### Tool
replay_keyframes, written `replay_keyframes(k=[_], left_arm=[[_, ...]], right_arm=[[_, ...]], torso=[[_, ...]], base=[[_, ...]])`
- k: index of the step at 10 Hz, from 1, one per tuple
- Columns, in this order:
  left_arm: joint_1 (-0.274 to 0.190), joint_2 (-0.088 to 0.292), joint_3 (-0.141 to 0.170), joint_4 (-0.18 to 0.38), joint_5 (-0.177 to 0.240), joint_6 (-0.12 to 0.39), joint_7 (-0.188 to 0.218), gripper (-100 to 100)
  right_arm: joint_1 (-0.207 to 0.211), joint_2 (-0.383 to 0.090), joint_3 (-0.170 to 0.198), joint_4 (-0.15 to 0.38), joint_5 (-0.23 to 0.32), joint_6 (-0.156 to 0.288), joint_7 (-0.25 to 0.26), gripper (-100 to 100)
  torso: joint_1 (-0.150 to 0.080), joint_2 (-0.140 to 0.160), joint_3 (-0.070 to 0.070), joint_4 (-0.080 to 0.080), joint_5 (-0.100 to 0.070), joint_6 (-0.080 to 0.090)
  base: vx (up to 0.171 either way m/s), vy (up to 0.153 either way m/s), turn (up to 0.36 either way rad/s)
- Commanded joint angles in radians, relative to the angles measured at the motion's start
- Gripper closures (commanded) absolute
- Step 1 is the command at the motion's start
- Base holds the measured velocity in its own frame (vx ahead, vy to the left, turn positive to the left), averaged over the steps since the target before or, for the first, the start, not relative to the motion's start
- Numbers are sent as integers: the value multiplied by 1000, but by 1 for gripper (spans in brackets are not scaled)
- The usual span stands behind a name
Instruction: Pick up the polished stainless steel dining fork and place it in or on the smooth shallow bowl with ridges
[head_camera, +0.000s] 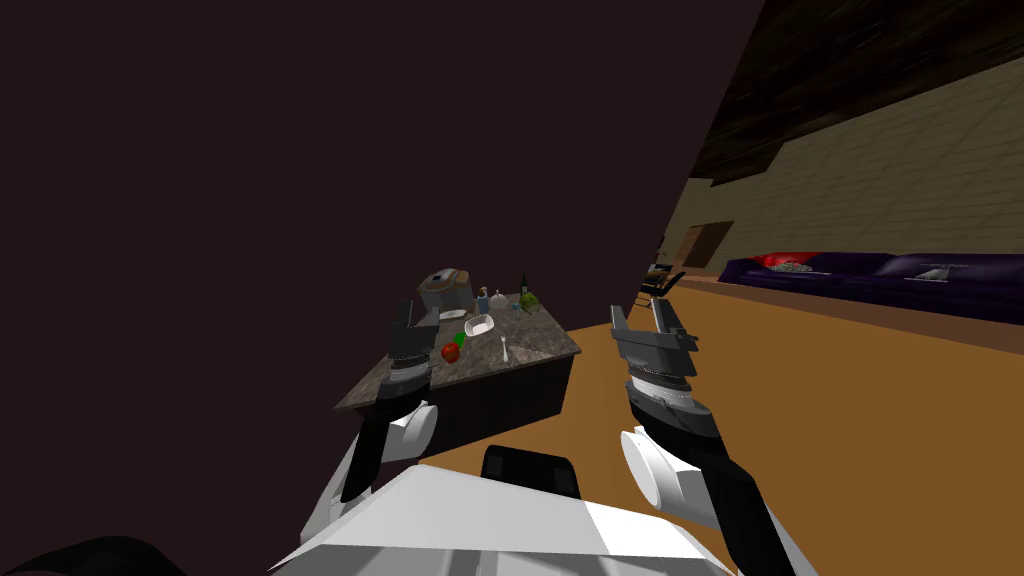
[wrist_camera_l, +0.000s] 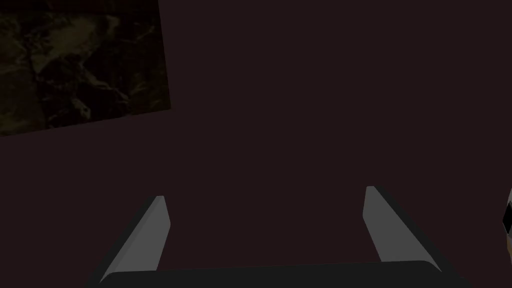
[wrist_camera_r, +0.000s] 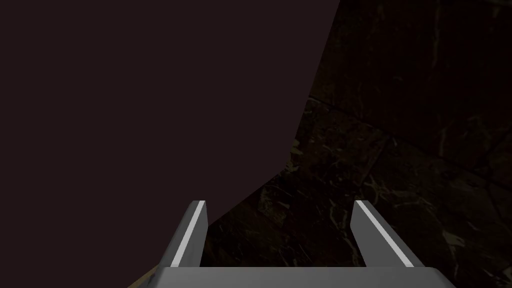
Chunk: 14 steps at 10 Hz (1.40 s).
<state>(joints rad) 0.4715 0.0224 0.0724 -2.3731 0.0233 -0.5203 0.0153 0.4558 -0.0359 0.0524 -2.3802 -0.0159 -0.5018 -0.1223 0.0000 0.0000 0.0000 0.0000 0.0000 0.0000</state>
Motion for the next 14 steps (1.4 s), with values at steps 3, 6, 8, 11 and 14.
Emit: replay_keyframes(k=[3,6,8,11,14], left_arm=[[3,87,25,32,0,45,-7,-100],[11,165,54,72,1,104,-16,-100],[18,225,77,103,3,154,-23,-100],[26,291,100,138,4,211,-30,-100],[36,363,122,176,6,272,-37,-100]], right_arm=[[0,0,0,0,0,0,0,0],[0,0,0,0,0,0,0,0],[0,0,0,0,0,0,0,0],[0,0,0,0,0,0,0,0],[0,0,0,0,0,0,0,0]], torso=[[-1,1,0,0,0,0],[-2,1,1,0,0,0],[-2,2,1,0,0,0],[-3,2,1,0,-1,0],[-2,1,0,0,0,0]], base=[[-13,-18,-85],[-19,-31,-118],[-26,-42,-178],[-19,-44,-134],[-8,-36,-128]])
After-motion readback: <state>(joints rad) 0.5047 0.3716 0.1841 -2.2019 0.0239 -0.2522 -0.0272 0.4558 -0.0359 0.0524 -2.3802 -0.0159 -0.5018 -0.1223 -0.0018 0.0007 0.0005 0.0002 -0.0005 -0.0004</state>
